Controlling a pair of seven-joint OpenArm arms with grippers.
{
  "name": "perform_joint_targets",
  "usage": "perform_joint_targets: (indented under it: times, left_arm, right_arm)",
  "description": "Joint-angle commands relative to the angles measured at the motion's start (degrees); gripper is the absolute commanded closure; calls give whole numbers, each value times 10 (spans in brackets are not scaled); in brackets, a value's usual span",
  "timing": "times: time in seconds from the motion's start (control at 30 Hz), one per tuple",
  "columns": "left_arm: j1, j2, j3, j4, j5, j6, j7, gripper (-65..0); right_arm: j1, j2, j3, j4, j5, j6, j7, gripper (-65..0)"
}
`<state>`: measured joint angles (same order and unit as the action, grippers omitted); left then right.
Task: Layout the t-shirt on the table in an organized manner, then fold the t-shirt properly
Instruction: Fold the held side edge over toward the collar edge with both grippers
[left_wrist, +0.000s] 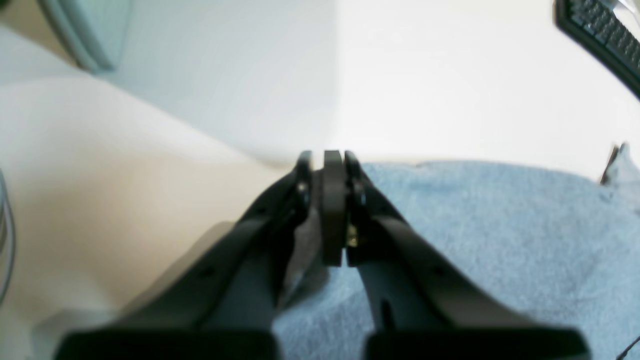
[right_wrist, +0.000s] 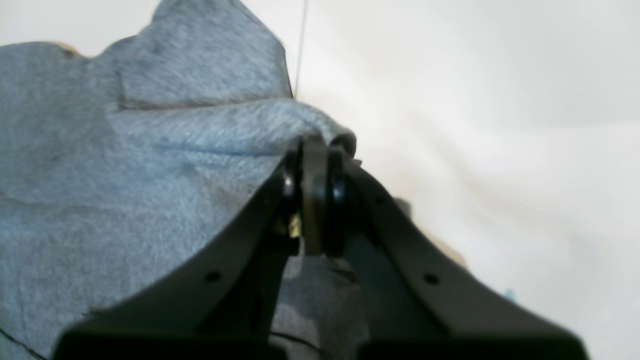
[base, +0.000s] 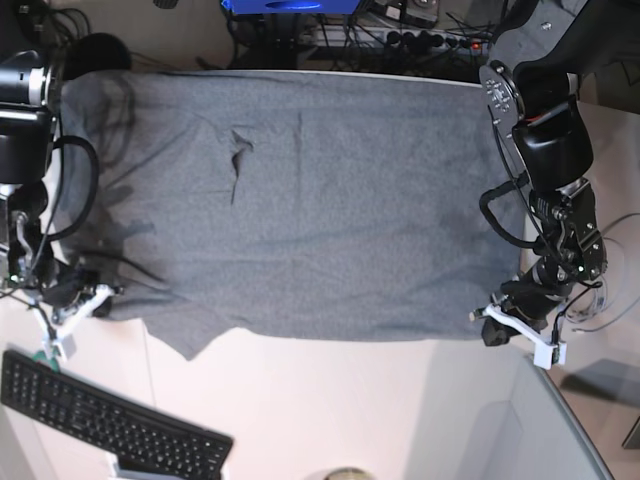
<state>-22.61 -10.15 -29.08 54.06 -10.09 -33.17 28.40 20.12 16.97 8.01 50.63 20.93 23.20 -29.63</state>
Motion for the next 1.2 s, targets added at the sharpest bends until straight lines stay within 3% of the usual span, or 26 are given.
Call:
perform_joint_targets:
  times: [0.0,0.2,0.4,0.57,0.77,1.0,1.17]
  left_arm:
    - [-4,-6,-2,14,-9,-4,-13,0]
    - [30,-6,-2,48,-9,-5,-8,0]
    - [97,-5,-2,126,-10,-5,43,0]
    - [156,-5,-2,191,-10,-7,62,0]
    - [184,-8,-38,222,-58,-55,105,0]
    - [186,-18,-56,219,-65,-55,108,0]
    - [183,-33,-57,219,-65,-55,107,0]
  right_arm:
    - [16,13,1,2,7,4,15,-11]
    - [13,37,-3,-6,6,15,14,-9]
    - [1,63,-82,-3,7,42,-6,-8]
    - [-29,63,-82,39,7,42,-8,-8]
    - [-60,75,-81,88,7,39,-34,-8]
    - [-94,76,-25,140,7,42,-80,-8]
    - [-106,76,-24,158,7,42,-89,-8]
